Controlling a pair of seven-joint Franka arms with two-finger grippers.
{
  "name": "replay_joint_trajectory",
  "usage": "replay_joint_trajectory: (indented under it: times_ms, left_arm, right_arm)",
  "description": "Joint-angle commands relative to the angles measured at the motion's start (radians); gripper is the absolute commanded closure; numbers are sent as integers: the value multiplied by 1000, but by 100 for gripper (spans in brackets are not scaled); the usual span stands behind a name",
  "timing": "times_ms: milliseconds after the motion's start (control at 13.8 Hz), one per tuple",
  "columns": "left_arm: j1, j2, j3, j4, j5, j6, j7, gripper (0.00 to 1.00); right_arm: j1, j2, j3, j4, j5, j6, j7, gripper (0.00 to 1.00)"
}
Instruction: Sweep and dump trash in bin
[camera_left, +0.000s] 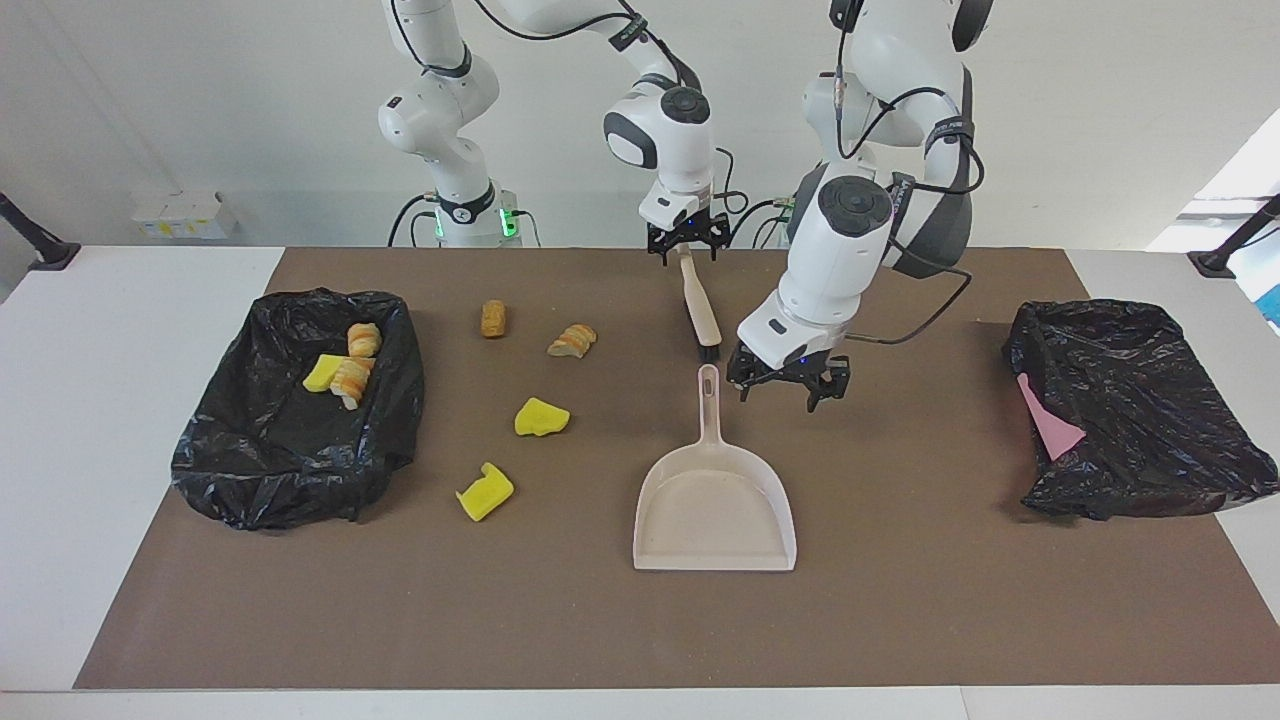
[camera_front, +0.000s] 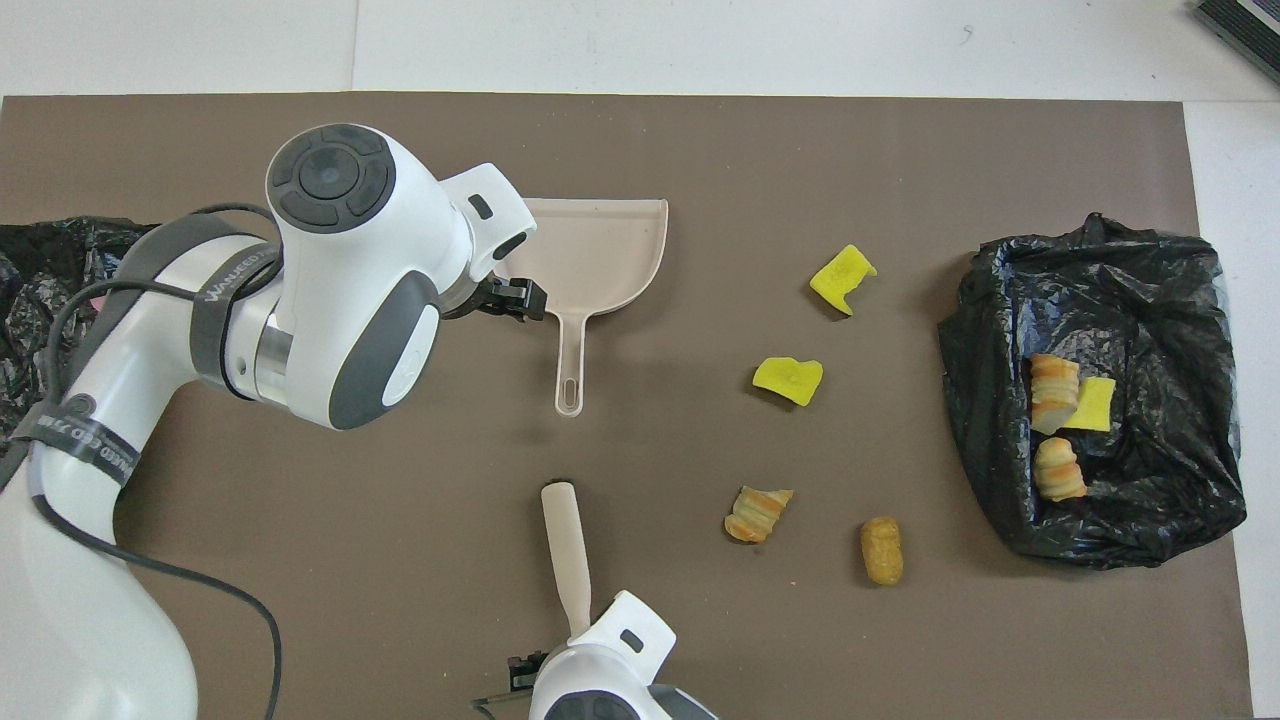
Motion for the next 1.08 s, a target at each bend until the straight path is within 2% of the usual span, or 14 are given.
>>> replay_joint_trajectory:
  times_ms: [0,72,289,362,578,795,868,1012]
  left_arm:
    - [-58,30,14,3,-25,63,-23,0]
    - [-72,36,14,1,-23,63,-42,0]
    - [-99,45,14,-21,-25,74,-54,0]
    - [-99,51,14,-22,-23,74,-53,0]
    - [-108,59,14,-60,-23,80,-74,0]
    - [-135,77,14,-99,-22,129,-134,0]
    - [-135,76,14,-99,-22,127,-142,6]
    - [-142,77,14,-105,-22,118,-160,36]
  right_arm:
    - [5,-25,-2,-24,17,4,-34,38]
    - [5,-27,-2,-24,15,4,-51,49]
    - [5,-27,-2,-26,6,-5,-71,97]
    - [5,-28,-2,-26,5,-16,-68,100]
    - [5,-34,-4,-24,3,-26,-58,100]
    - [-26,-120,-10,-26,-3,-101,-52,100]
    - [-50,-152,-8,-26,-15,-138,-51,100]
    - [-87,-206,-8,-26,-50,-244,-40,100]
